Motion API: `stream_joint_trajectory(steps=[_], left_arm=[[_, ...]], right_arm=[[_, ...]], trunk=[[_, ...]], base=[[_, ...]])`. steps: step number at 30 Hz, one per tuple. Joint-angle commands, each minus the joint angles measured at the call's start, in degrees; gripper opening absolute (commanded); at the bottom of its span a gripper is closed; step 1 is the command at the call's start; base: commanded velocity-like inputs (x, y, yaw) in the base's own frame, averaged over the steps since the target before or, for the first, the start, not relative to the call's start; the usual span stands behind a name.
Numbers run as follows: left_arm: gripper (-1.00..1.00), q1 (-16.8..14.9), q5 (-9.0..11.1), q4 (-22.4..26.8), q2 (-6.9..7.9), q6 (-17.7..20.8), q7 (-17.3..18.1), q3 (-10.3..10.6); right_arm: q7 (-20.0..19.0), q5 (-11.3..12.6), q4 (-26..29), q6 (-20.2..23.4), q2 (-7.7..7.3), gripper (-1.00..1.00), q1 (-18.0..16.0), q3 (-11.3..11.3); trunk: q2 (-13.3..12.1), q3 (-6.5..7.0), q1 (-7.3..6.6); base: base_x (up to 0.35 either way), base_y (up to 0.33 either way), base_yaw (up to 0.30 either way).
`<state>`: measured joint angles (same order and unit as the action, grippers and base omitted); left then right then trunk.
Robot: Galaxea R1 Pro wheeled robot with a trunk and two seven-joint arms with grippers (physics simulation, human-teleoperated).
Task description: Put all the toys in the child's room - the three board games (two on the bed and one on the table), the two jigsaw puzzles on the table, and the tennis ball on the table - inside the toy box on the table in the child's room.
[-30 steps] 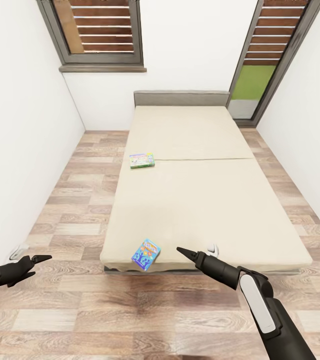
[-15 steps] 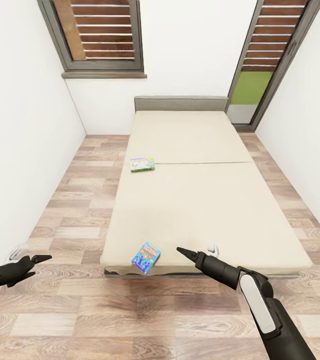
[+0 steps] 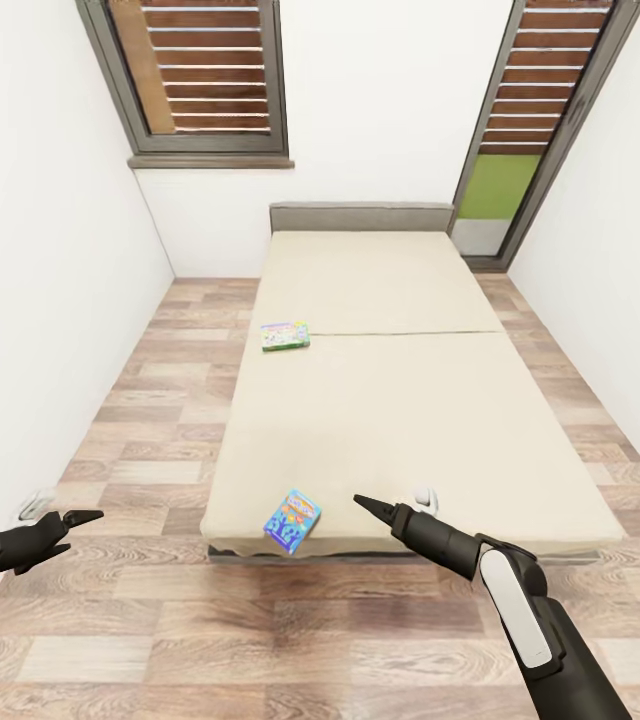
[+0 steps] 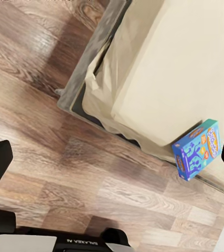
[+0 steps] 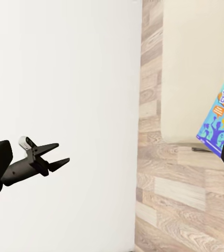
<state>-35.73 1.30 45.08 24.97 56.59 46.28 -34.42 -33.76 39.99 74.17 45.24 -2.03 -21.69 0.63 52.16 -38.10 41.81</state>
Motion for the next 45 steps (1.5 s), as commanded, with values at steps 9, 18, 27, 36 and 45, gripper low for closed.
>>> stream_joint_trajectory(steps=[9,18,27,36,45], left_arm=[[1.00,-0.1,0.1,0.0,-0.45,0.5,0.1,-0.1],[1.00,0.0,0.1,0.0,-0.60,0.5,0.0,-0.1],[1.00,0.0,0.0,0.0,-0.62,0.5,0.0,0.0],[1.00,0.0,0.0,0.0,-0.64,0.4,0.0,0.0],[1.00,0.0,0.0,0.0,-0.93,0.4,0.0,0.0]], right_arm=[[-0.1,0.2,0.0,0.4,-0.03,1.00,0.0,0.2],[-0.1,0.3,0.0,0.3,-0.05,1.00,0.0,0.2],[-0.1,0.4,0.0,0.3,-0.03,1.00,0.0,0.2],[-0.1,0.3,0.0,0.3,-0.02,1.00,0.0,0.2],[-0.1,0.3,-0.2,-0.6,-0.04,1.00,0.0,0.2]], trunk=[[0.0,0.81,0.01],[0.0,1.67,0.01],[0.0,2.52,0.01],[0.0,3.38,0.01],[0.0,4.23,0.01]], base=[[0.000,0.000,0.000],[0.000,0.000,0.000],[0.000,0.000,0.000],[0.000,0.000,0.000],[0.000,0.000,0.000]])
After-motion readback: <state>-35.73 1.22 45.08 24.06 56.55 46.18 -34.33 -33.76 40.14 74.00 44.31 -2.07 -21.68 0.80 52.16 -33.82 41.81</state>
